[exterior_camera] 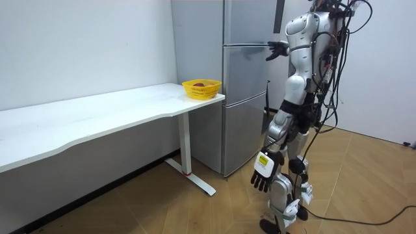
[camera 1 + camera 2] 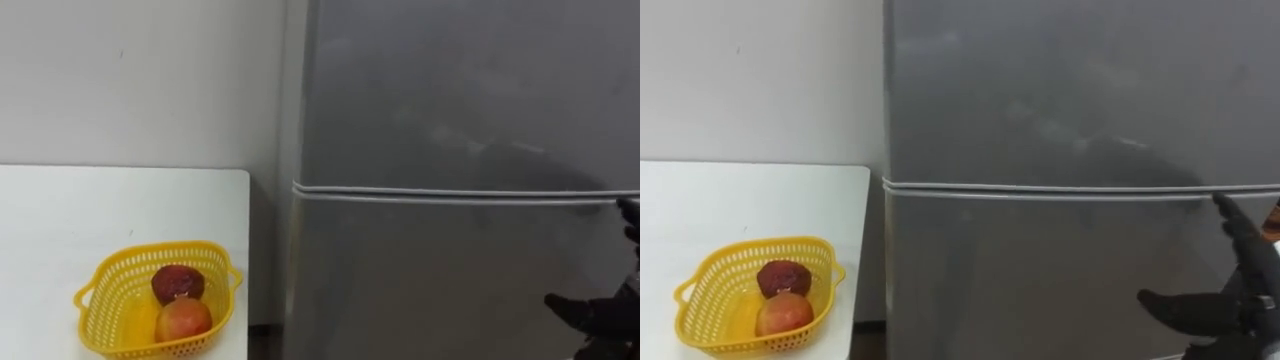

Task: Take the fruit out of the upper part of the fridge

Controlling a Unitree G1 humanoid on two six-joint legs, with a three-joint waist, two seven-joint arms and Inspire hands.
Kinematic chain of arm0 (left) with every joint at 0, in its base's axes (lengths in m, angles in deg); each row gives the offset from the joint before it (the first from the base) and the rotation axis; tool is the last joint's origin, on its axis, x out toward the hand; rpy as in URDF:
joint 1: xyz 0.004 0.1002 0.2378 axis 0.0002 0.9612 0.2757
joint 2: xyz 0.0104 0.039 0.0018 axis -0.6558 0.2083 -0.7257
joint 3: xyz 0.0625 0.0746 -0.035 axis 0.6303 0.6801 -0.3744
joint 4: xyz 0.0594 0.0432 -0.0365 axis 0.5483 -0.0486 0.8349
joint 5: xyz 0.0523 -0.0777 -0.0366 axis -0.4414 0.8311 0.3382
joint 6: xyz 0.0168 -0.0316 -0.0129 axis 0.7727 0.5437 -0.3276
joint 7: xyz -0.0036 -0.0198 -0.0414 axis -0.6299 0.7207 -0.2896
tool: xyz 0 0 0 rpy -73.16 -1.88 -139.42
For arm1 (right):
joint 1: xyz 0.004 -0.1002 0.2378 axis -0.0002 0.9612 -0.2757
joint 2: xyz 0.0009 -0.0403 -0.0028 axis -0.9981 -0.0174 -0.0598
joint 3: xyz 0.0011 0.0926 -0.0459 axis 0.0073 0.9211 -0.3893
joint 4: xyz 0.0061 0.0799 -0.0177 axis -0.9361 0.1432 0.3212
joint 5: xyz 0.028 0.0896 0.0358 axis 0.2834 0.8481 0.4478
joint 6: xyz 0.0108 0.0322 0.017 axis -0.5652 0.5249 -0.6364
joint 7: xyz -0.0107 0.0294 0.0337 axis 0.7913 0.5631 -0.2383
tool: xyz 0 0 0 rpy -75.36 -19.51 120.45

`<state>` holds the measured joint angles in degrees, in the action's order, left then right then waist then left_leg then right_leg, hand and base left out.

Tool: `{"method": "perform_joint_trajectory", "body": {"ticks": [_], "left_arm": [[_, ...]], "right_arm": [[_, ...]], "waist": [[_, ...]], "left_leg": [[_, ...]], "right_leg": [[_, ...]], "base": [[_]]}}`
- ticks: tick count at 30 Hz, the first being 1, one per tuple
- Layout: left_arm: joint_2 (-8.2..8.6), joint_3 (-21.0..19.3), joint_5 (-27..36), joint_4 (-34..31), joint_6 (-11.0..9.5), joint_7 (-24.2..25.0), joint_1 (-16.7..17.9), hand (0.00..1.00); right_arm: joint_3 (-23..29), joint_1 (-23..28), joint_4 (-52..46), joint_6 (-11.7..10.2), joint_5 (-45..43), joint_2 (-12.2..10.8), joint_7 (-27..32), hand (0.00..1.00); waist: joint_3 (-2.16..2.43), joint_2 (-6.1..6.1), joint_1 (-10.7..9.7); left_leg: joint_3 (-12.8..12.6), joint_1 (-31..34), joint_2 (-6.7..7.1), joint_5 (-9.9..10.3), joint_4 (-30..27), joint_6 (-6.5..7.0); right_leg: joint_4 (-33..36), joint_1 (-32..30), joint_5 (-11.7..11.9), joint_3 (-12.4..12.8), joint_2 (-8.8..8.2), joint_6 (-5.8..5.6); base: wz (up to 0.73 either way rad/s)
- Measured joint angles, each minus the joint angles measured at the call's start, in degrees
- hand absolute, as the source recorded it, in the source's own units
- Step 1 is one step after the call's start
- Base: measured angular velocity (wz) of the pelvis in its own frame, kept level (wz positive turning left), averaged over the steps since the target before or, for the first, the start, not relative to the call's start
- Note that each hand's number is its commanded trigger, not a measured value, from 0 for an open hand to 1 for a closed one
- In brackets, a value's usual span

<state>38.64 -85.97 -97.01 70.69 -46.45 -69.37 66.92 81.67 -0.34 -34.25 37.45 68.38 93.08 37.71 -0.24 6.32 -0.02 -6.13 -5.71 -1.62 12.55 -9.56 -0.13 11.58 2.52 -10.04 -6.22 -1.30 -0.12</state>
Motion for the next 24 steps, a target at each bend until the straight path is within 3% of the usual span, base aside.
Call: {"method": "perform_joint_trajectory", "body": {"ticks": [3,7,15,19,24], "left_arm": [[0.01,-0.17,0.43,-0.63,0.03,-1.24,0.44,0.0],[-0.07,-0.72,0.98,-2.32,0.13,-2.17,1.5,0.0],[-0.07,-1.33,1.01,-3.47,0.6,-2.99,1.64,0.0],[0.18,-1.93,0.7,-3.64,1.53,-4.05,1.83,0.0],[0.52,-1.89,1.01,-3.62,2.24,-4.35,1.81,0.0]], "right_arm": [[1.89,3.41,-1.03,-1.53,0.23,-0.68,4.28,0.0],[5.3,8.53,-0.06,-1.74,4.22,-2.68,9.3,0.0],[11.85,13.9,13.57,-1.56,10.85,-6.56,21.7,0.0],[12.59,17.24,25.65,-1.23,12.39,-9.24,24.65,0.0],[11.36,17.28,42.55,-0.74,16.4,-12.57,24.12,0.0]], "waist": [[0.17,-0.09,-0.22],[0.33,-0.83,-2.73],[0.83,-1.78,-5.94],[0.76,-2.18,-6.13],[0.65,-2.94,-5.92]], "left_leg": [[-0.03,-0.44,-0.03,0.0,-0.03,0.0],[-0.21,-0.51,0.02,0.05,0.1,0.06],[-1.76,-1.17,-0.28,0.3,0.74,0.12],[-1.91,-1.28,-0.36,0.31,0.75,0.1],[-1.75,-1.29,-0.32,0.31,0.73,0.1]], "right_leg": [[-0.06,0.39,0.05,-0.08,-0.04,0.05],[-0.02,0.4,0.05,-0.18,-0.2,0.04],[0.0,0.36,0.05,1.53,0.37,-0.01],[0.03,0.32,0.05,1.9,0.5,0.0],[-0.08,0.46,0.02,1.52,0.44,-0.01]], "base": [[0.0],[-0.02],[-0.1],[-0.04],[0.02]]}}
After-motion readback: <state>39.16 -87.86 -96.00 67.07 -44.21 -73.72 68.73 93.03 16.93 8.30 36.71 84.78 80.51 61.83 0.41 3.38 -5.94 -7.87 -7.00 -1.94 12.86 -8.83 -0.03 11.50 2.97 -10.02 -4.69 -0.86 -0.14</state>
